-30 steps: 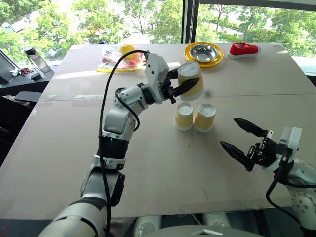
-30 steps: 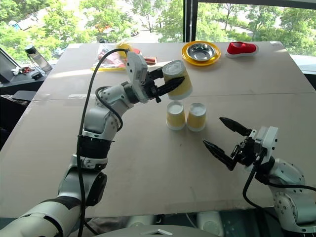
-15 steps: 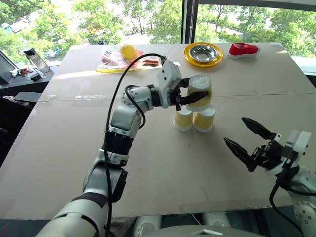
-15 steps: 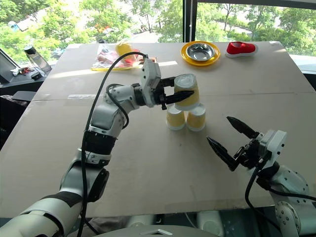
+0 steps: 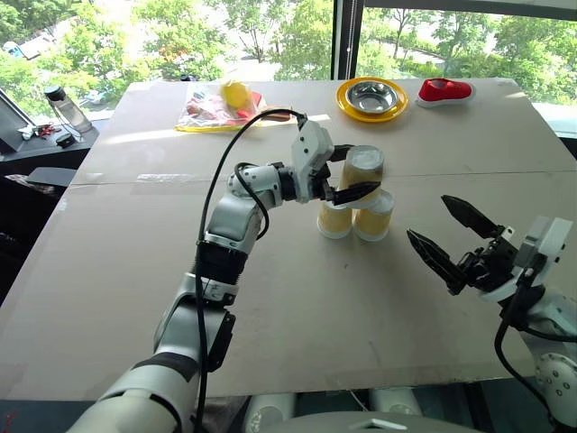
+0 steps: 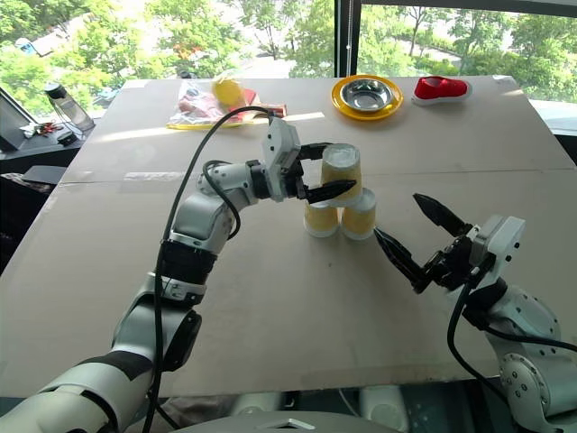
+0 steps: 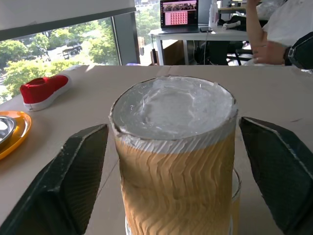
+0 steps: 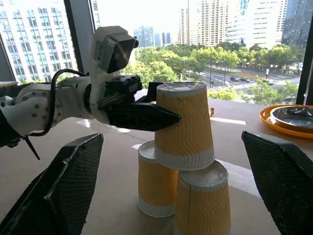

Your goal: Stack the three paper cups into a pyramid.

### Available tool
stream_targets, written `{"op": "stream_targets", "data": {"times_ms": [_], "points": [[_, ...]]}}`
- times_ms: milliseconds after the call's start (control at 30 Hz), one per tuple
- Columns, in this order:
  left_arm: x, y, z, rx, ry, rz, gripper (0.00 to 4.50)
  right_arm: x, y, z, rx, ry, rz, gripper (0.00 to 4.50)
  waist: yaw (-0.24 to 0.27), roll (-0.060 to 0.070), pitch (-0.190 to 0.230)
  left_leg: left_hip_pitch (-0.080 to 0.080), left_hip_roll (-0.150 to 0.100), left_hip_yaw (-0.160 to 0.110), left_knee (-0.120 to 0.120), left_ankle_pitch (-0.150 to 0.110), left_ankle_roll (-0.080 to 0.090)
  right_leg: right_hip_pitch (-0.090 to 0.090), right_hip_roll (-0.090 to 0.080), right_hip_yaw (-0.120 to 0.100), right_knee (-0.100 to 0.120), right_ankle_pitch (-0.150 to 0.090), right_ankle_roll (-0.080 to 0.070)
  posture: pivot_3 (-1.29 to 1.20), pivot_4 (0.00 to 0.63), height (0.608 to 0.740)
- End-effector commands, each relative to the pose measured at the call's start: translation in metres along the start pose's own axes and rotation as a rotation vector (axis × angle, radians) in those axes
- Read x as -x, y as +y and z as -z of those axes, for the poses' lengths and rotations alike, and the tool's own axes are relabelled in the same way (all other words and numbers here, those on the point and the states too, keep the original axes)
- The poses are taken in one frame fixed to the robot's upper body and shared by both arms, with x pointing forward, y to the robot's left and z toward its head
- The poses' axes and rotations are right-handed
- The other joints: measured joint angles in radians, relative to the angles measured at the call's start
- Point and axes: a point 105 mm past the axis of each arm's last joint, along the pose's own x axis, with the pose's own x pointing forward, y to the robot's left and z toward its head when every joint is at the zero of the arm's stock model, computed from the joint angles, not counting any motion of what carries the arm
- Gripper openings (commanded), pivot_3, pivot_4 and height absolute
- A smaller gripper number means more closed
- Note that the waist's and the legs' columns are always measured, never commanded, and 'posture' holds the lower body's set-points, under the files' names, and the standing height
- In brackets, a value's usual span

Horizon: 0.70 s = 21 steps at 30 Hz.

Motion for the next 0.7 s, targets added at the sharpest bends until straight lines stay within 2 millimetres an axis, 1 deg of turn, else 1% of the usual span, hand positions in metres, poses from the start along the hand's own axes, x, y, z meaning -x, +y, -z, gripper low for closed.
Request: {"op": "stream_targets", "data": {"times_ms": [33,167,200,300,333,367,400,467,500,533,567,600,667,700], "points": [[0.001,0.004,-0.015,-0.033,-0.067,-0.013,4.45,-0.004,0.006,-0.014,0.029,-0.038,-0.025,4.5,0.0,0.0,0.0,0.0,0.0,0.0,0.0,0.0,0.0,0.0,0.0,0.0,0.0,0.0,0.0,0.0,0.15,0.74],[0.001,0.004,-0.026,-0.054,-0.115,-0.014,4.45,-0.004,0.006,-0.013,0.026,-0.036,-0.026,4.5,0.0,0.0,0.0,0.0,0.0,0.0,0.0,0.0,0.0,0.0,0.0,0.0,0.0,0.0,0.0,0.0,0.15,0.74],[0.002,0.004,-0.031,-0.061,-0.134,-0.012,4.45,-0.004,0.006,-0.012,0.026,-0.035,-0.027,4.5,0.0,0.0,0.0,0.0,0.0,0.0,0.0,0.0,0.0,0.0,0.0,0.0,0.0,0.0,0.0,0.0,0.15,0.74],[0.008,0.005,-0.056,-0.097,-0.23,-0.028,4.45,-0.001,0.006,-0.01,0.023,-0.03,-0.026,4.5,0.0,0.0,0.0,0.0,0.0,0.0,0.0,0.0,0.0,0.0,0.0,0.0,0.0,0.0,0.0,0.0,0.15,0.74],[0.011,0.004,-0.067,-0.13,-0.271,-0.028,4.45,0.0,0.006,-0.009,0.022,-0.028,-0.025,4.5,0.0,0.0,0.0,0.0,0.0,0.0,0.0,0.0,0.0,0.0,0.0,0.0,0.0,0.0,0.0,0.0,0.15,0.74],[0.014,0.003,-0.074,-0.153,-0.296,-0.026,4.45,0.001,0.006,-0.009,0.021,-0.027,-0.025,4.5,0.0,0.0,0.0,0.0,0.0,0.0,0.0,0.0,0.0,0.0,0.0,0.0,0.0,0.0,0.0,0.0,0.15,0.74],[0.019,0.002,-0.089,-0.159,-0.353,-0.037,4.45,0.003,0.006,-0.006,0.017,-0.017,-0.031,4.5,0.0,0.0,0.0,0.0,0.0,0.0,0.0,0.0,0.0,0.0,0.0,0.0,0.0,0.0,0.0,0.0,0.15,0.74],[0.031,0.001,-0.108,-0.15,-0.426,-0.059,4.45,0.006,0.006,-0.001,0.012,-0.004,-0.032,4.5,0.0,0.0,0.0,0.0,0.0,-0.001,0.0,0.0,0.0,0.0,0.0,0.0,0.0,0.0,0.0,0.0,0.15,0.74],[0.039,-0.001,-0.111,-0.131,-0.428,-0.072,4.45,0.008,0.003,0.003,0.008,0.006,-0.026,4.5,-0.002,0.0,0.0,0.0,0.0,-0.001,0.0,0.0,0.0,0.0,0.0,0.0,0.0,0.0,0.0,0.0,0.15,0.74],[0.045,-0.003,-0.111,-0.117,-0.42,-0.08,4.45,0.01,0.001,0.007,0.006,0.012,-0.022,4.5,-0.003,0.0,0.0,0.0,0.0,-0.001,0.0,0.0,0.0,0.0,0.0,0.0,0.0,0.0,0.0,0.0,0.15,0.74],[0.055,-0.006,-0.101,-0.08,-0.375,-0.101,4.45,0.014,0.0,0.014,0.011,0.04,-0.03,4.5,-0.005,0.001,-0.001,0.0,0.001,-0.001,0.0,0.0,0.0,0.0,0.0,0.0,0.0,0.0,0.0,0.0,0.15,0.74],[0.061,-0.008,-0.092,-0.053,-0.338,-0.115,4.45,0.017,-0.001,0.02,0.015,0.06,-0.038,4.5,-0.008,0.003,-0.002,0.0,0.001,-0.001,0.0,0.0,0.0,0.0,0.0,0.0,0.0,0.0,0.0,0.0,0.15,0.74],[0.093,-0.015,-0.053,0.008,-0.186,-0.225,4.45,0.025,-0.006,0.031,0.001,0.084,-0.024,4.5,-0.012,0.006,-0.004,0.003,0.001,0.001,-0.002,0.0,0.0,0.001,0.0,0.003,0.0,0.0,0.0,0.0,0.15,0.74],[0.107,-0.02,-0.037,0.045,-0.129,-0.277,4.45,0.03,-0.008,0.036,-0.006,0.098,-0.022,4.5,-0.017,0.006,-0.003,0.005,0.001,0.002,-0.003,0.0,0.0,0.001,0.0,0.005,0.0,0.0,0.0,0.0,0.15,0.74]]}}
